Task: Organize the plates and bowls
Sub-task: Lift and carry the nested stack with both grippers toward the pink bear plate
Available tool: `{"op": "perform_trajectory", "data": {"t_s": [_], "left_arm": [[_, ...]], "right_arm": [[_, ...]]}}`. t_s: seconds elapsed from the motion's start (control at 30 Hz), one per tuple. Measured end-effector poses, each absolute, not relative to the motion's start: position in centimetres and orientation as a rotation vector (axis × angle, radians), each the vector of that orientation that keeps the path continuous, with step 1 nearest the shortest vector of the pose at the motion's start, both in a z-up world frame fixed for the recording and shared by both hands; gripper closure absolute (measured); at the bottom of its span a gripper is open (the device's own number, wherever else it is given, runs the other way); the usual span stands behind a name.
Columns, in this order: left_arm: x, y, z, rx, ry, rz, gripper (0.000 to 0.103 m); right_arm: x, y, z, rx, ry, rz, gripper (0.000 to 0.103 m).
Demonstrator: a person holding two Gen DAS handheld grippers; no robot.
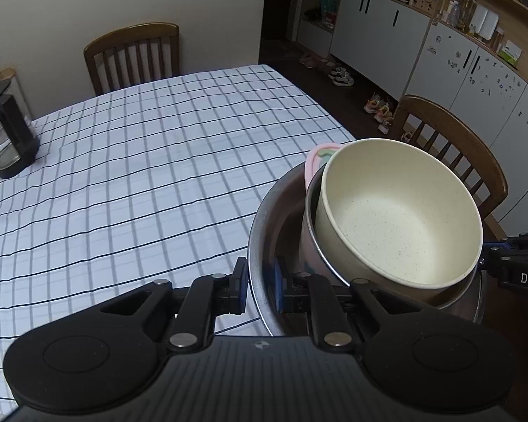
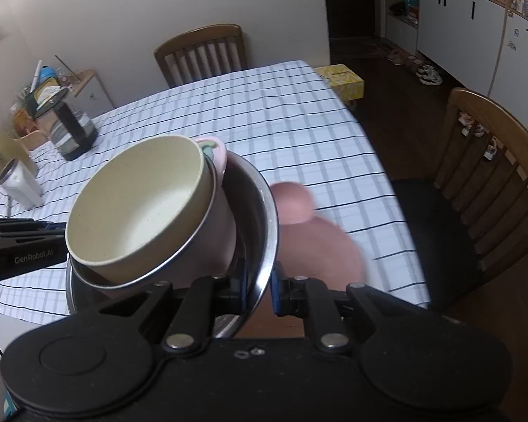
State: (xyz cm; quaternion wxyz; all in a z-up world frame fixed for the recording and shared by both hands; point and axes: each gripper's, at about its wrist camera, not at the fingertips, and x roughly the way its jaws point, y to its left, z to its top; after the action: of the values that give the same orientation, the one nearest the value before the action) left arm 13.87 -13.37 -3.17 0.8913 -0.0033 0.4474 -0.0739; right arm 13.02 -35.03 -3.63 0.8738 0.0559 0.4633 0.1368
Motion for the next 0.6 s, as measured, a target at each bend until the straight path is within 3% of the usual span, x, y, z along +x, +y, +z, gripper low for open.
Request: {"op": "perform_trajectory", "data": {"t_s": [0.6], "left_arm": [[15.4, -19.8, -8.5, 0.050, 0.995, -0.080, 0.089]], "right_arm": [[15.6, -41.6, -9.5, 0.098, 1.047, 0.336, 0.089]]}}
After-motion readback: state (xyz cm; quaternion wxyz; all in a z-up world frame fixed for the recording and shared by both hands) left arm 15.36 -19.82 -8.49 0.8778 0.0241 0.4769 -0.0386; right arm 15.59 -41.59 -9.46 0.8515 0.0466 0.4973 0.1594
